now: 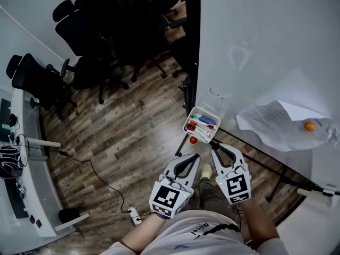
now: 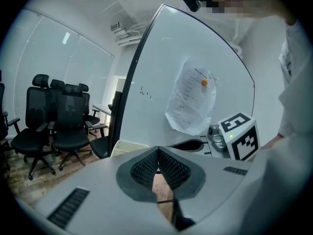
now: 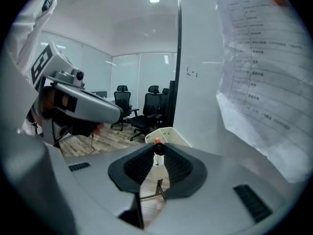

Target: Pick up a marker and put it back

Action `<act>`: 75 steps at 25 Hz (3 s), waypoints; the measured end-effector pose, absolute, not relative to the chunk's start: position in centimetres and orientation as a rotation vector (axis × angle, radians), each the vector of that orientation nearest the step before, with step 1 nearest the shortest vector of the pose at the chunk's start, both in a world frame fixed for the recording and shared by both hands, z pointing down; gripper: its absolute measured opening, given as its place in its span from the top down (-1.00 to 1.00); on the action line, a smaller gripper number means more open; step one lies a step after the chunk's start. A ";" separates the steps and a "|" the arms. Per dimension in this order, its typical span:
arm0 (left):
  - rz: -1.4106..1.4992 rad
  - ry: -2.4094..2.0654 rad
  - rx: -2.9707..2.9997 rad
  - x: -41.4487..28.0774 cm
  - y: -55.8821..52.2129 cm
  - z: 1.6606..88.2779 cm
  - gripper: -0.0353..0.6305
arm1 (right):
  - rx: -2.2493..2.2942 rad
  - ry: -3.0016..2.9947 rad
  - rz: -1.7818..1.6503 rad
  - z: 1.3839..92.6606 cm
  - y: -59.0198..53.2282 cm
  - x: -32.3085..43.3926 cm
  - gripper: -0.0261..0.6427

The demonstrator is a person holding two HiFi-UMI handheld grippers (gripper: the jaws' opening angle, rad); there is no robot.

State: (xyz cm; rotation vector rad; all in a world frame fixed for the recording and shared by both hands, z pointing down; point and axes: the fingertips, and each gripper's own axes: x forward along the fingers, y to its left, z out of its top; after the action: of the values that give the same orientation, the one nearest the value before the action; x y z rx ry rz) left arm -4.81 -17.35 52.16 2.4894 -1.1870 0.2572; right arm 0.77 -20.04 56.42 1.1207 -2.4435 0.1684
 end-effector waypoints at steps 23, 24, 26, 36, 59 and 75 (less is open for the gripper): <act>0.055 -1.191 2.646 -4.9 -18.6 41.7 0.86 | 1.202 -2.736 0.164 39.9 -19.9 1.2 0.71; 0.048 -1.193 2.653 -4.9 -18.6 41.4 0.86 | 1.204 -2.744 0.153 39.5 -20.0 1.2 0.71; 0.032 -1.198 2.668 -5.0 -18.6 40.6 0.86 | 1.207 -2.760 0.131 38.7 -20.0 1.1 0.71; 0.000 -1.238 2.727 -5.2 -18.6 37.9 0.86 | 1.208 -2.797 0.092 36.4 -19.9 0.8 0.71; -0.097 -1.245 2.680 -5.0 -19.1 37.5 0.86 | 1.208 -2.795 0.072 36.0 -20.2 1.4 0.71; -0.022 -1.269 2.597 -5.6 -20.8 41.6 0.86 | 1.250 -2.683 0.189 42.4 -22.9 2.6 0.71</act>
State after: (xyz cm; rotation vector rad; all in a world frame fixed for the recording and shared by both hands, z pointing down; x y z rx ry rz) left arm -5.64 -20.83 41.61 2.5967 -1.2690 -0.0215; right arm 2.62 -22.95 42.36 1.2497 -2.6835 0.1891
